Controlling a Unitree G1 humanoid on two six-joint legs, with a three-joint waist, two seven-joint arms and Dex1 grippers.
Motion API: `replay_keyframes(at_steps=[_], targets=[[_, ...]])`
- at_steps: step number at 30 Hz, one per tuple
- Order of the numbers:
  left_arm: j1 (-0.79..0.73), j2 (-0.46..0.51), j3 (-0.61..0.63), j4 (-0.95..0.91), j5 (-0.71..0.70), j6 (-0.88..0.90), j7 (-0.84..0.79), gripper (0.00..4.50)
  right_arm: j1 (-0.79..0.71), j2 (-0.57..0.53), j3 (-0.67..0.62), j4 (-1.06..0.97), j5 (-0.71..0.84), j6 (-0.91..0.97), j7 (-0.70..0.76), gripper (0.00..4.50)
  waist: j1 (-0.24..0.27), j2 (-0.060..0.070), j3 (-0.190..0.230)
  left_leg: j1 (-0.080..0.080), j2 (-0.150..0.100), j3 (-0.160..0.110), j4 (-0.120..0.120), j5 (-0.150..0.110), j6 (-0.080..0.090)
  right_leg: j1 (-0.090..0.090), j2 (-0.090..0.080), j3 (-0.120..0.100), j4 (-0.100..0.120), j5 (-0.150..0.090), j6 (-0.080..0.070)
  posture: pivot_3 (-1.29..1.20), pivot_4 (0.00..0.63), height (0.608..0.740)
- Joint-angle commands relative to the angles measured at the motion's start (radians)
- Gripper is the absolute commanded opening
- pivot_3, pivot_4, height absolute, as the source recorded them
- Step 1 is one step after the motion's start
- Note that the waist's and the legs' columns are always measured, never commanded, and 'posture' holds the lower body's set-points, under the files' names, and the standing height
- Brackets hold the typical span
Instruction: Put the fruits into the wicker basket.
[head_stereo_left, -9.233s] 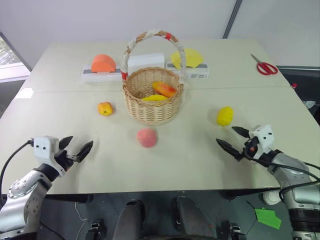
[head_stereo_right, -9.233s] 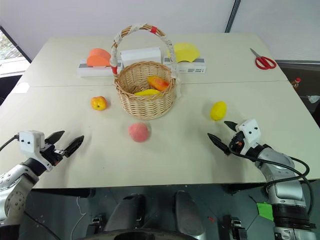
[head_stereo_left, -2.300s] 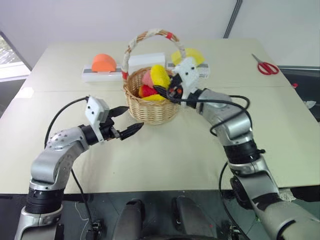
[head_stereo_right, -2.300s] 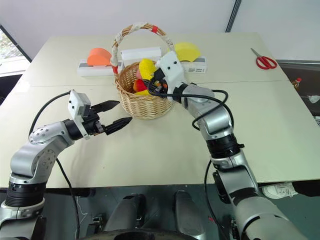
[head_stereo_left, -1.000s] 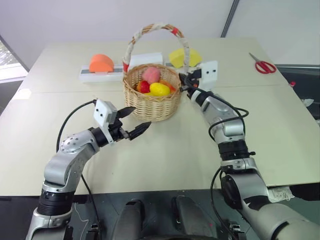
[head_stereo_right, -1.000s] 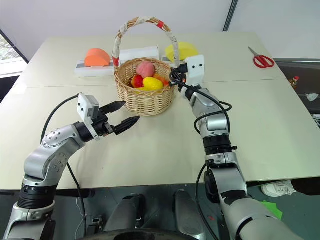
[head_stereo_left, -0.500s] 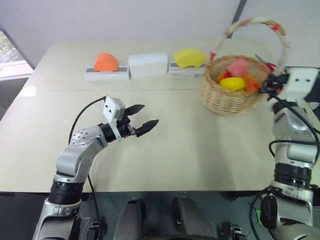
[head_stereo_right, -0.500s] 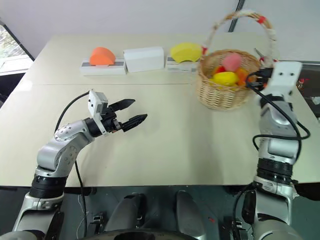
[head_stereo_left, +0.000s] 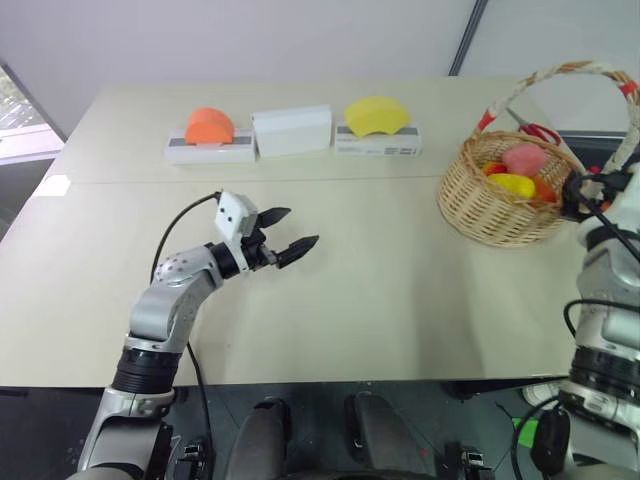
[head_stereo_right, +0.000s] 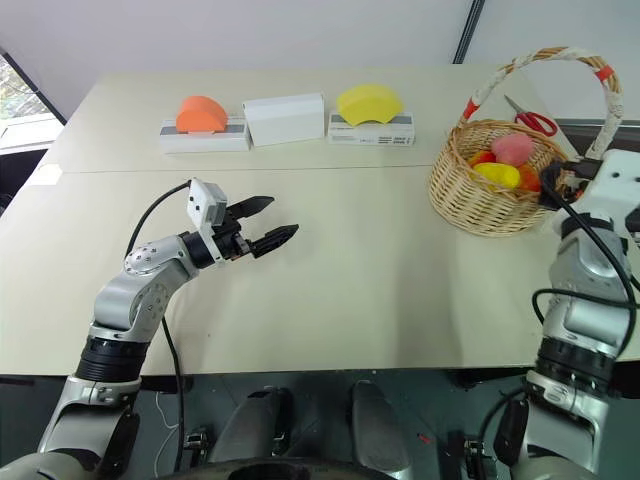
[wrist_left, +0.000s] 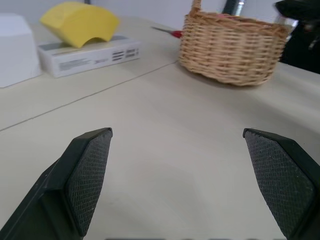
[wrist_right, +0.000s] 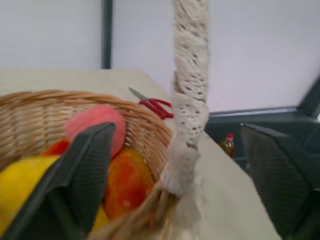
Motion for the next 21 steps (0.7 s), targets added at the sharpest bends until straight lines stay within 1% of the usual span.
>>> replay_keyframes(at_steps=[1,4,6,8,10,13,17,21], targets=[[0.013,0.023,0.054,-0.001,0.006,-0.030,0.010,4.50,0.082,-0.041,-0.020,-0.135,0.082,-0.014,0.136,4.18,-0.002,0.000,0.000,0.000,0.000,0.000,0.000,0.000,0.000,0.000,0.000,0.000,0.000,0.000,0.000,0.00,0.150,0.740],[0.039,0.045,0.084,0.015,0.012,-0.037,0.022,4.50,0.166,-0.066,0.032,-0.219,0.123,-0.020,0.260,4.18,-0.012,0.000,0.000,0.001,0.000,-0.001,0.000,0.000,0.000,0.001,0.001,0.000,0.000,0.000,0.000,0.00,0.150,0.740],[0.077,0.068,0.111,0.019,0.023,-0.045,0.032,4.50,0.203,-0.072,0.151,-0.308,0.155,0.000,0.364,4.18,-0.019,0.000,0.000,0.002,0.001,0.000,0.000,0.000,0.000,0.001,0.001,0.000,0.001,0.000,0.000,0.00,0.150,0.740],[0.108,0.082,0.127,0.017,0.033,-0.054,0.041,4.50,0.212,-0.066,0.256,-0.352,0.169,0.019,0.432,4.18,-0.023,0.000,0.000,0.003,0.003,0.000,0.000,0.000,0.000,0.001,0.002,0.001,0.001,0.000,0.000,0.00,0.150,0.740],[0.133,0.089,0.137,0.011,0.043,-0.060,0.056,4.50,0.191,-0.039,0.352,-0.343,0.154,0.035,0.450,4.18,-0.017,0.000,0.000,0.003,0.005,-0.002,0.000,0.000,0.000,0.001,0.002,0.000,0.001,0.000,0.000,0.00,0.150,0.740],[0.168,0.089,0.143,-0.001,0.058,-0.067,0.082,4.50,0.140,0.014,0.455,-0.281,0.115,0.009,0.451,4.18,-0.008,0.000,0.000,0.002,0.003,-0.002,0.000,0.000,0.000,0.001,0.002,-0.001,0.001,0.000,0.000,0.00,0.150,0.740],[0.202,0.079,0.152,-0.029,0.058,-0.067,0.110,4.50,0.094,0.058,0.511,-0.193,0.087,-0.028,0.466,4.18,0.004,0.000,0.000,0.001,0.001,-0.003,0.000,0.000,0.000,0.001,-0.002,-0.001,0.000,0.000,0.000,0.00,0.150,0.740],[0.232,0.070,0.161,-0.057,0.055,-0.067,0.128,4.50,0.052,0.082,0.529,-0.113,0.070,-0.063,0.480,4.18,0.015,0.000,0.000,0.001,0.001,-0.003,0.000,0.000,0.000,0.001,-0.002,-0.001,-0.002,0.000,0.000,0.00,0.150,0.740]])
